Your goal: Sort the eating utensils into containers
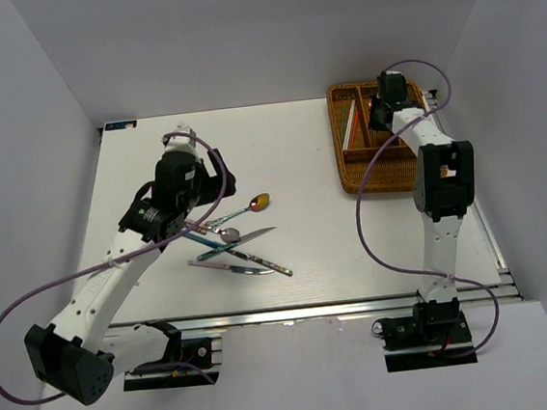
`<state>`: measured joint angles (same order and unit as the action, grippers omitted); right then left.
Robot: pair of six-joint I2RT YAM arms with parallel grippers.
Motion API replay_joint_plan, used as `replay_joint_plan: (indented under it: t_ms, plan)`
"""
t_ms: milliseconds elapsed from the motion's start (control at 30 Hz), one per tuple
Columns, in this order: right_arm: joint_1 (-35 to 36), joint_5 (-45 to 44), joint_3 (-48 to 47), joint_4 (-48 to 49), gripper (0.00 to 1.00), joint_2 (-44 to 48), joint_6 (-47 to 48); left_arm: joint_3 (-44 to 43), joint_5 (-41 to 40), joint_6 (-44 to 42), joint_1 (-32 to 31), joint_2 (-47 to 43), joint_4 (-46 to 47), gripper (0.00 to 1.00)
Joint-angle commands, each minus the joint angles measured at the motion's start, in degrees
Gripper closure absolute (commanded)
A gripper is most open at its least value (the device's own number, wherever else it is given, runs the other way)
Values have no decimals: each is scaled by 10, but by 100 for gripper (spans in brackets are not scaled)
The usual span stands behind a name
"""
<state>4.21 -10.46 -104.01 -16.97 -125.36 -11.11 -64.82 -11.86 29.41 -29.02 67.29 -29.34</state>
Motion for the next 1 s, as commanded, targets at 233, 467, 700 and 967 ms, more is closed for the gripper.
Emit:
replay_joint_plan:
  t_ms: [233,467,700,967]
  plan:
    - [-26,-1,-90,-41,41,-45,21,26,-24,-89,-1,-66,-29,2]
    - [-26,31,-76,-54,18,15,-11,5,-54,-89,-1,-16,-42,2]
    - [18,97,90,-14,11,188,-51,29,23,-194,-1,42,22,2]
    - [55,199,347,77,11,397,-87,-75,92,-291,11,273,-12,10]
